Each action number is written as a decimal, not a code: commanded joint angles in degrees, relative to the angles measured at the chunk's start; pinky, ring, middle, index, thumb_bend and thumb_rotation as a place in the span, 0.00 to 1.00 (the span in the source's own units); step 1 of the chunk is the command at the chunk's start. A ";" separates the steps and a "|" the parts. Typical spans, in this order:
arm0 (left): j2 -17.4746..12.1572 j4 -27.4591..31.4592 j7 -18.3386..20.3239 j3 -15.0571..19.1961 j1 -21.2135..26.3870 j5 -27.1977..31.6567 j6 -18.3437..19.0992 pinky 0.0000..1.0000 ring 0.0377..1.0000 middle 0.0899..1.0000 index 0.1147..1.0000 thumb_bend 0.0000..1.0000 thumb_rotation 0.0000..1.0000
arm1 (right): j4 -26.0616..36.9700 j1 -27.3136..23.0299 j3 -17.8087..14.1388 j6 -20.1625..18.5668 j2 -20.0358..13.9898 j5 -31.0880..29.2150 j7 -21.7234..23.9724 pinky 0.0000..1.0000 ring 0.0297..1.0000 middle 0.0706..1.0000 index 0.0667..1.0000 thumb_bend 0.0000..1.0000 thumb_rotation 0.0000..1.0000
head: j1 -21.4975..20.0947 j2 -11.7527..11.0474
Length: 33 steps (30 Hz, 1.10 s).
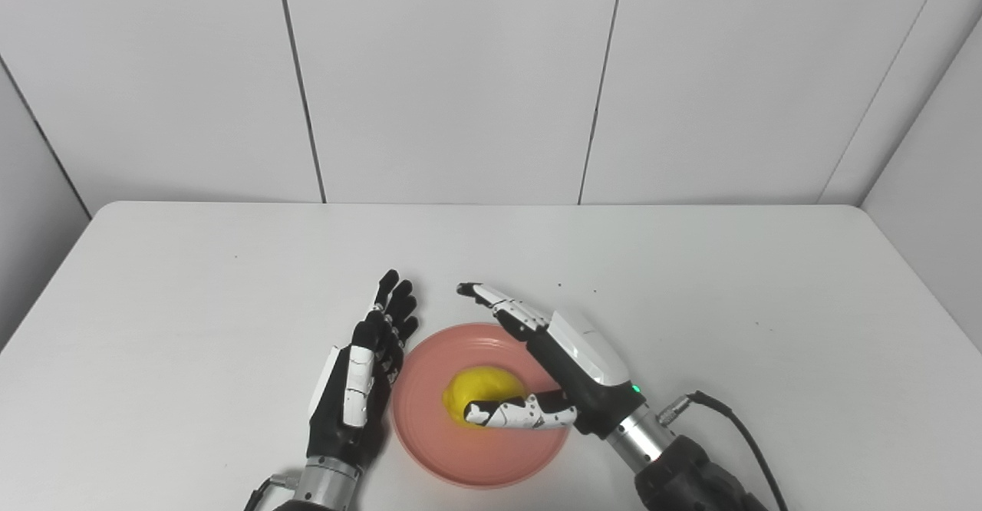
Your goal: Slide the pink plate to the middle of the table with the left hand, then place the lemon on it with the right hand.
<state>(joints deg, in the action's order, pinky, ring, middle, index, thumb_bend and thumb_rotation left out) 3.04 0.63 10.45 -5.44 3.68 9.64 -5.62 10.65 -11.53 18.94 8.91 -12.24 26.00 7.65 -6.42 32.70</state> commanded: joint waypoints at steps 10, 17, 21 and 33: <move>-1.40 -0.86 -0.32 0.24 -0.73 -1.20 0.55 1.00 1.00 1.00 1.00 0.79 1.00 | 3.46 4.59 -10.11 -0.82 0.52 -10.11 -0.12 0.89 0.98 1.00 0.99 0.65 0.95 | 0.08 0.21; -2.38 -1.77 -0.20 1.19 -0.22 -1.33 -1.21 1.00 1.00 1.00 1.00 0.75 1.00 | 3.16 7.39 -13.51 -1.90 1.81 -12.37 -1.19 0.98 1.00 1.00 0.99 0.60 0.96 | 0.02 -0.22; -2.94 -2.61 -0.03 1.43 -0.18 -1.48 -1.78 1.00 1.00 1.00 1.00 0.77 1.00 | 2.76 8.85 -14.84 -3.78 3.01 -12.48 -1.66 0.98 1.00 1.00 0.99 0.61 0.99 | -0.14 -0.46; -4.06 -4.33 0.26 2.03 -0.25 -1.34 -3.61 1.00 1.00 1.00 1.00 0.77 1.00 | 1.36 11.31 -16.38 -8.18 7.44 -16.31 -2.96 0.99 1.00 1.00 0.99 0.61 0.92 | -0.92 -0.70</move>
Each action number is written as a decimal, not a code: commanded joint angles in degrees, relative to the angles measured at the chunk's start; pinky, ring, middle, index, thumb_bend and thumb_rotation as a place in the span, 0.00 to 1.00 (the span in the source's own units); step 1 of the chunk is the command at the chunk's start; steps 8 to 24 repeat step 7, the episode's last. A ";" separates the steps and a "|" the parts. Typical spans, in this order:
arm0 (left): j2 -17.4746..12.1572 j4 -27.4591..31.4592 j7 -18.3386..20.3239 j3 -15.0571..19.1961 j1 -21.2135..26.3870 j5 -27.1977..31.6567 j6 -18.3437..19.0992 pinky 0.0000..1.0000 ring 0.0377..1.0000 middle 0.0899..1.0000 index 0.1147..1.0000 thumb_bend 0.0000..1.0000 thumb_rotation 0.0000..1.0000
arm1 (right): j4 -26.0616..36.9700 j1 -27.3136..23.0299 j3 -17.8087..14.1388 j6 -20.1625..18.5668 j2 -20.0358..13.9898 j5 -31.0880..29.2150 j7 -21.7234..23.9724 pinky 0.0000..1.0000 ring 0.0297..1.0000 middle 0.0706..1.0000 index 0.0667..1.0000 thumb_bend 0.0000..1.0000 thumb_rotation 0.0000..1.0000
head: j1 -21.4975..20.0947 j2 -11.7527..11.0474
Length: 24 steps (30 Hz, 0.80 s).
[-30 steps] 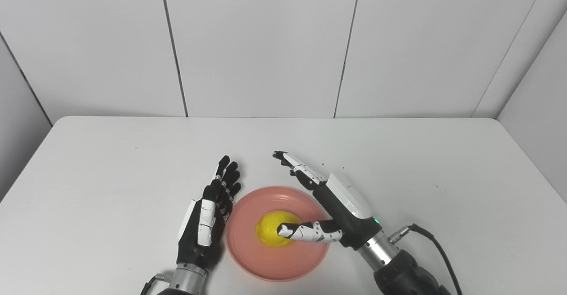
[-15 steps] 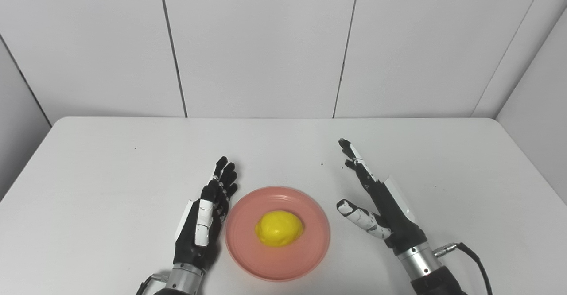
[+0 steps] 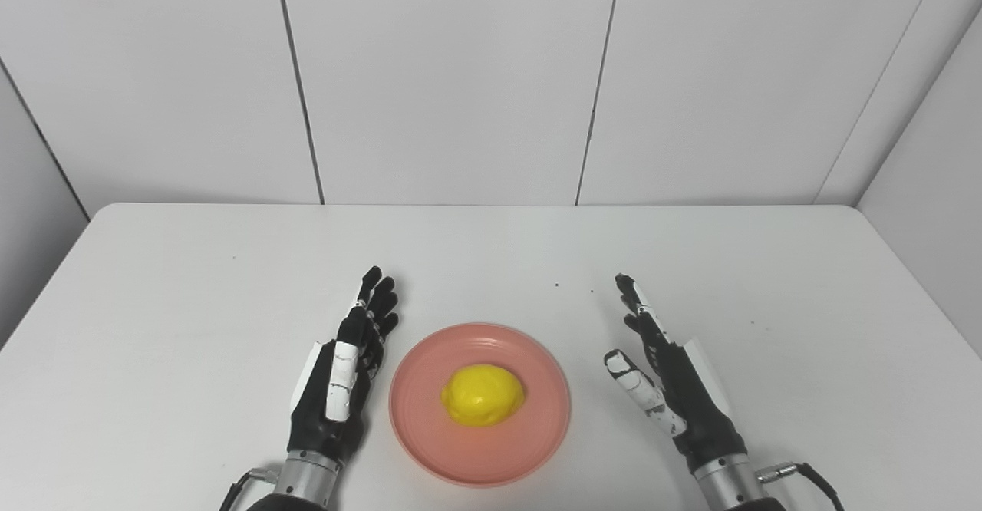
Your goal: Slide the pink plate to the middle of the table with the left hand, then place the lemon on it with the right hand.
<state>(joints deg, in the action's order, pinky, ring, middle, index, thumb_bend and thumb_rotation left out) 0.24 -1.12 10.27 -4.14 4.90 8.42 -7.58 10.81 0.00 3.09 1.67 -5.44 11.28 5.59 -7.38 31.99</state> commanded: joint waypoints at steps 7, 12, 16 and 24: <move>-1.87 -3.40 1.02 0.82 -1.88 0.44 -2.11 1.00 1.00 1.00 1.00 0.77 1.00 | -1.48 0.07 -1.39 0.49 3.52 -3.92 -2.65 0.99 1.00 1.00 1.00 0.60 0.98 | -0.82 -0.31; -1.87 -3.40 1.02 0.82 -1.88 0.44 -2.11 1.00 1.00 1.00 1.00 0.77 1.00 | -1.48 0.07 -1.39 0.49 3.52 -3.92 -2.65 0.99 1.00 1.00 1.00 0.60 0.98 | -0.82 -0.31; -1.87 -3.40 1.02 0.82 -1.88 0.44 -2.11 1.00 1.00 1.00 1.00 0.77 1.00 | -1.48 0.07 -1.39 0.49 3.52 -3.92 -2.65 0.99 1.00 1.00 1.00 0.60 0.98 | -0.82 -0.31; -1.87 -3.40 1.02 0.82 -1.88 0.44 -2.11 1.00 1.00 1.00 1.00 0.77 1.00 | -1.48 0.07 -1.39 0.49 3.52 -3.92 -2.65 0.99 1.00 1.00 1.00 0.60 0.98 | -0.82 -0.31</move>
